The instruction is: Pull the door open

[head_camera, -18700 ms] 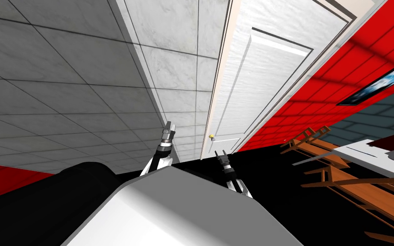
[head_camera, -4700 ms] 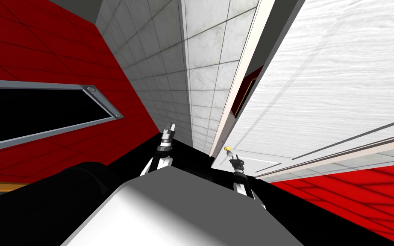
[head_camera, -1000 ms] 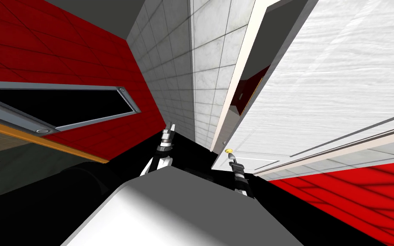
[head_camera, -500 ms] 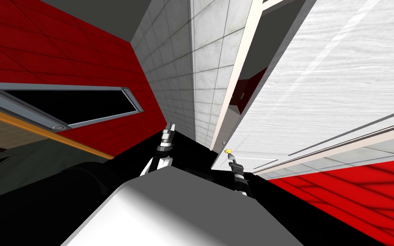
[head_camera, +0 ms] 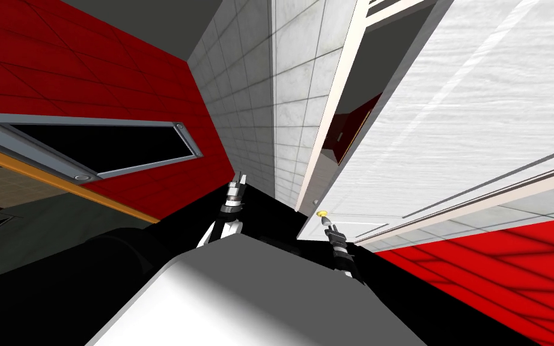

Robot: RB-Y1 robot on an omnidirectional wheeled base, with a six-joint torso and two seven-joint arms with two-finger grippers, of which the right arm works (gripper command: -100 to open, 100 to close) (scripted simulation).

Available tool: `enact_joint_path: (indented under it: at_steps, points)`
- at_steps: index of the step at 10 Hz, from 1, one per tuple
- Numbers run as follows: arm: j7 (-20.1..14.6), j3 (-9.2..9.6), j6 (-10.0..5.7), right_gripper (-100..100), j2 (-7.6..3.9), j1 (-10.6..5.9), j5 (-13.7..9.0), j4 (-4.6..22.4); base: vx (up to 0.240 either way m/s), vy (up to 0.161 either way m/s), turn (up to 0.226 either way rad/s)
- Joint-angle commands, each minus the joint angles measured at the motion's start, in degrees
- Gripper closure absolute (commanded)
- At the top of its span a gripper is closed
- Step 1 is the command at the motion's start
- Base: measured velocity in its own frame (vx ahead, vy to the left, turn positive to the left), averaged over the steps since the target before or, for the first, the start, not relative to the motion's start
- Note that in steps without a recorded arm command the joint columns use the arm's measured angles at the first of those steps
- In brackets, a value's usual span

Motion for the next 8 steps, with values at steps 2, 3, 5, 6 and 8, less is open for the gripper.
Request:
enact_joint_path:
  at_steps: [2,3,5,6,8]
  points:
    - [-0.96,-0.13,1.63,-100,-1.33,0.07,-0.59,-0.77,0.031,0.07,-0.017]
    - [-0.96,-0.13,1.63,100,-1.33,0.07,-0.59,-0.77,0.005,-0.026,0.012]
    - [-0.96,-0.13,1.63,100,-1.33,0.07,-0.59,-0.77,-0.009,-0.01,0.007]
    - [-0.96,-0.13,1.63,100,-1.33,0.07,-0.59,-0.77,-0.005,-0.006,-0.003]
    - [-0.96,-0.13,1.63,100,-1.33,0.07,-0.59,-0.77,0.0,0.0,0.0]
